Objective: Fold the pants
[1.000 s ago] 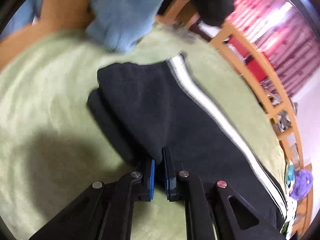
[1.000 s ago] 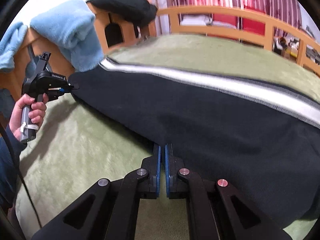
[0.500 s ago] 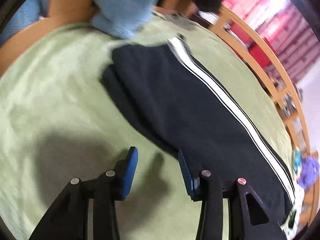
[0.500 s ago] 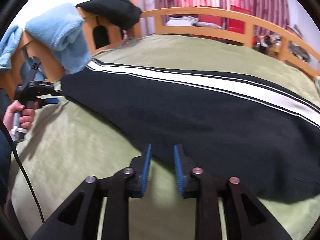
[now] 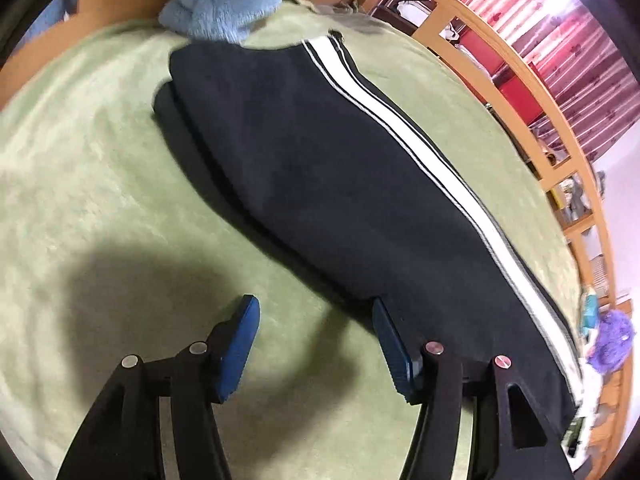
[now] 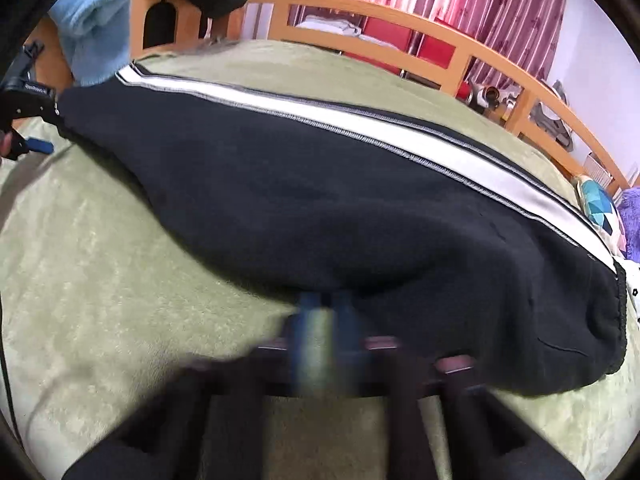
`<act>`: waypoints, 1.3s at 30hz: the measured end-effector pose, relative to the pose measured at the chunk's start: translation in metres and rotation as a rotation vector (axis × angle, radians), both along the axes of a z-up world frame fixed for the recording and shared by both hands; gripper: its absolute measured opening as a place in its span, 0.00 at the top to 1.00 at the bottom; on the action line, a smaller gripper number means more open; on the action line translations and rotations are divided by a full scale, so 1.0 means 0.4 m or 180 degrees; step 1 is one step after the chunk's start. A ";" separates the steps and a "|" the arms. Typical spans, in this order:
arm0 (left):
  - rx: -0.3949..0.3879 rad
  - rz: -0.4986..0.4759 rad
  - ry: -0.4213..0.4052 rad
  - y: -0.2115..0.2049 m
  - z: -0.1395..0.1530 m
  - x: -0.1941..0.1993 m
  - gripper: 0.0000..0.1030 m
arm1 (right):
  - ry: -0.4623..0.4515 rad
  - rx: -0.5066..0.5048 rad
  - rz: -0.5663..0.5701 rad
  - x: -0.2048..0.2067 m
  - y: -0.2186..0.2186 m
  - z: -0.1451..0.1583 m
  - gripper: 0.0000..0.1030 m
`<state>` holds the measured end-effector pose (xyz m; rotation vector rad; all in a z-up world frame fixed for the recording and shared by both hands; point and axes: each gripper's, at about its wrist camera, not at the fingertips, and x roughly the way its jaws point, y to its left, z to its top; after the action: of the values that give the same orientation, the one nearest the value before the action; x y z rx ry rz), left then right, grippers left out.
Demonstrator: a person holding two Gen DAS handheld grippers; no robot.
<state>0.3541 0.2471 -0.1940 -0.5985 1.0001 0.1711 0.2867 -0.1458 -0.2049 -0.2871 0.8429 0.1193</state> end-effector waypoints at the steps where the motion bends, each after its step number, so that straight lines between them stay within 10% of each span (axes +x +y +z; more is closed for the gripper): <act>1: 0.0020 0.0009 0.0025 0.001 -0.001 -0.001 0.45 | 0.0102 0.0075 -0.0047 0.010 -0.009 -0.009 1.00; 8: -0.0314 0.0087 -0.0176 0.033 -0.015 -0.024 0.45 | 0.0230 0.0531 0.0151 -0.024 -0.031 0.019 1.00; 13: -0.0250 0.0076 -0.0200 0.027 -0.018 -0.022 0.35 | -0.0021 0.0816 -0.0209 -0.074 -0.173 0.101 0.45; 17: -0.0307 0.0170 -0.0241 0.026 -0.032 -0.026 0.35 | -0.0073 0.0928 -0.0873 -0.115 -0.359 0.120 0.33; 24: -0.0645 0.0401 -0.0385 0.039 -0.059 -0.003 0.35 | 0.0282 0.1793 -0.1908 -0.132 -0.664 0.010 0.32; 39: -0.0787 0.0724 -0.0784 0.006 -0.070 0.039 0.35 | -0.0061 0.2984 -0.2098 0.017 -0.757 -0.032 0.14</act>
<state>0.3695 0.2495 -0.2218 -0.9371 0.7173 0.1709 0.2936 -0.4485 -0.2176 0.8654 0.7437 -0.1121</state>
